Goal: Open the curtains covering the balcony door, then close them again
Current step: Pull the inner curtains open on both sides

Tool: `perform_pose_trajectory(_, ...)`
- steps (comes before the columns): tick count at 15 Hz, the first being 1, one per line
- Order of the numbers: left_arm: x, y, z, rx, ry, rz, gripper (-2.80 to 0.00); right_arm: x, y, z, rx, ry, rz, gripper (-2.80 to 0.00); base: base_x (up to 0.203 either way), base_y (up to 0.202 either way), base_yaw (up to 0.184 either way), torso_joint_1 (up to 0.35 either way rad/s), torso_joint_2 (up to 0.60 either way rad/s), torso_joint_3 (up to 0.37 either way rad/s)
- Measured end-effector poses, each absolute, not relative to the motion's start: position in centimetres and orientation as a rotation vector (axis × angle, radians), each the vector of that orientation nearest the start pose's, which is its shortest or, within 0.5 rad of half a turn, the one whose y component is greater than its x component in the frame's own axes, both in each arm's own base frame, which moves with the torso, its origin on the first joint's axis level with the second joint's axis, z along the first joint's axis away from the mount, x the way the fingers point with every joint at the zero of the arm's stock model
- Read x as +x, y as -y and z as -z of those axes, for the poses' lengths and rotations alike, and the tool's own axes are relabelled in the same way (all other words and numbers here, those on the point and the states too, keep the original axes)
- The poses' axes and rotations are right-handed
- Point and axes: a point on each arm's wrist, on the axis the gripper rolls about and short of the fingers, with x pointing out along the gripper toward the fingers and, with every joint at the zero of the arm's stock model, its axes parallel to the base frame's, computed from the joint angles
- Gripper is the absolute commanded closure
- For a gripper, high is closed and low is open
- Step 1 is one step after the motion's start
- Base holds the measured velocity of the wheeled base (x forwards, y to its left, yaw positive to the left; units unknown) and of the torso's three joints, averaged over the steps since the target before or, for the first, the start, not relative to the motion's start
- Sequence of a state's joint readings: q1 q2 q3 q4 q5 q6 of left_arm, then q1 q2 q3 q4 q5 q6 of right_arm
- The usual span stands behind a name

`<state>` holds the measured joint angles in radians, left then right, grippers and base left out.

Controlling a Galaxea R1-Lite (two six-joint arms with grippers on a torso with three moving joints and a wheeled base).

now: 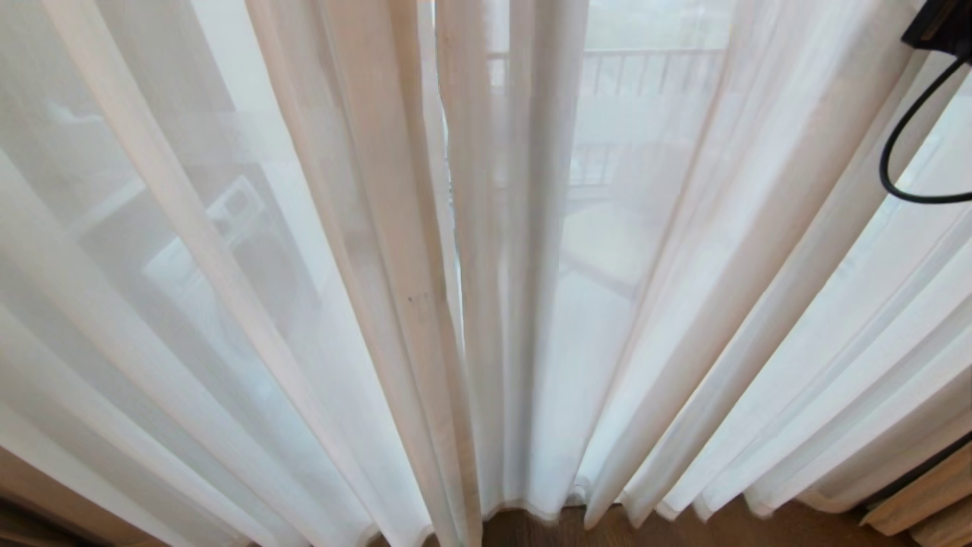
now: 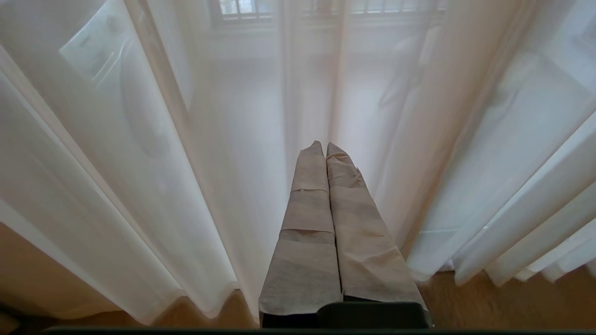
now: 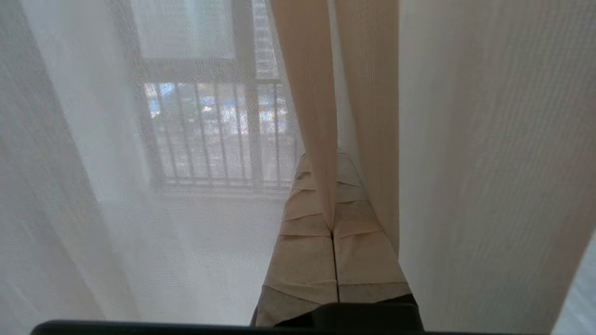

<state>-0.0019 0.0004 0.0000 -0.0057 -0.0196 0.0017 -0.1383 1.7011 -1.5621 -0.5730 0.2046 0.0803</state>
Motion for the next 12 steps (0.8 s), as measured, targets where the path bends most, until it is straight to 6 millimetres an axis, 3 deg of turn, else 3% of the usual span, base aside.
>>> perform_pose_trajectory(12, -2.3, 0.0, -7.6, 0.001, 0.005, 0.021, 0.00, 29.7, 9.2, -39.4, -0.044, 0.427, 0.039, 0.00, 0.000, 0.000, 0.000, 0.000, 0.00, 0.000)
